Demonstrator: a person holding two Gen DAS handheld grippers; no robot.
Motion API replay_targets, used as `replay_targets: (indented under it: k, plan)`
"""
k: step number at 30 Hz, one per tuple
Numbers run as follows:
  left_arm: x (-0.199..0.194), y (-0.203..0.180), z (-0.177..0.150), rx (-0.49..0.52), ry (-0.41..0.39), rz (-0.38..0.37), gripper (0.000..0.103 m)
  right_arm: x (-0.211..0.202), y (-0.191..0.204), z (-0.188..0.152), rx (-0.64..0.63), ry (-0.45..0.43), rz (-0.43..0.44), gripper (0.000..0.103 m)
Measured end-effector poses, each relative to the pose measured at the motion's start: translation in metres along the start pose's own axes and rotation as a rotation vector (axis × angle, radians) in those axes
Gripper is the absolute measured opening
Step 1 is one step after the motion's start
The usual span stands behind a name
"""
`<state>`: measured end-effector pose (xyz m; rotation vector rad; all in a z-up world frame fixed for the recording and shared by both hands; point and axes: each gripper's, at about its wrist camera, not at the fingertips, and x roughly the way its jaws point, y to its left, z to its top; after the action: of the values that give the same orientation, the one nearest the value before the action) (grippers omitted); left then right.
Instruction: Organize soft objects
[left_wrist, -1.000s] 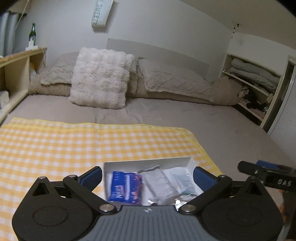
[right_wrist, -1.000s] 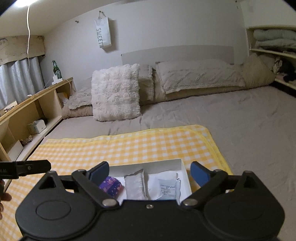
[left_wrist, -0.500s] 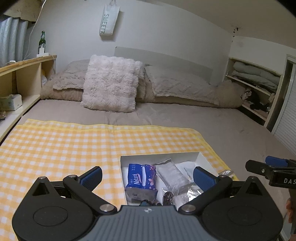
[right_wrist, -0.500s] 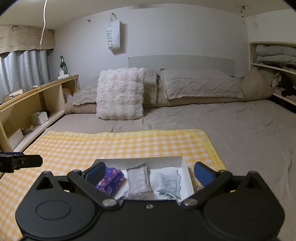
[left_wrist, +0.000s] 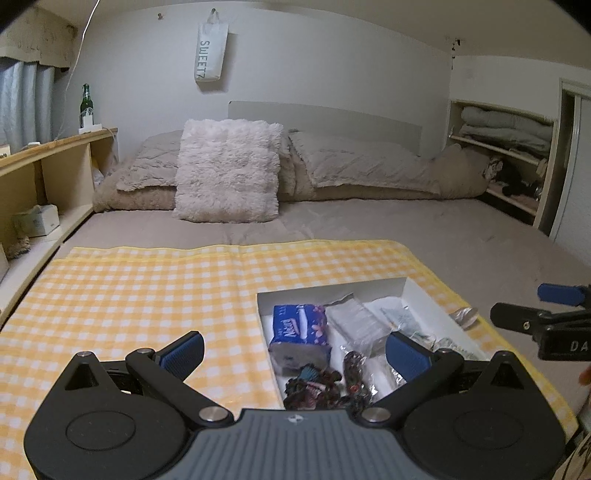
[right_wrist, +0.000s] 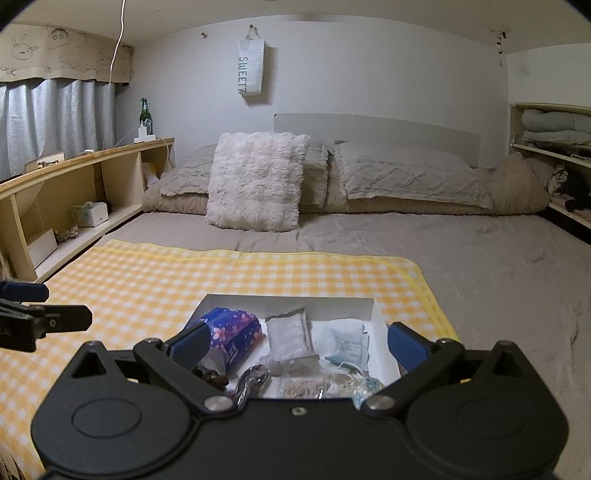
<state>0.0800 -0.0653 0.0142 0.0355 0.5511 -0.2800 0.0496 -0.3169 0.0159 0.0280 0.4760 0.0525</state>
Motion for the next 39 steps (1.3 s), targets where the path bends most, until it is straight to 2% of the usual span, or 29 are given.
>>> replay_targets:
  k: [16, 39]
  plan:
    - [-0.006, 0.000, -0.019, 0.054, 0.019, 0.079, 0.103, -0.012, 0.012, -0.016, -0.023, 0.000, -0.002, 0.103]
    - [-0.006, 0.001, -0.022, 0.056, 0.025, 0.077, 0.103, -0.011, 0.014, -0.020, -0.028, 0.014, -0.005, 0.103]
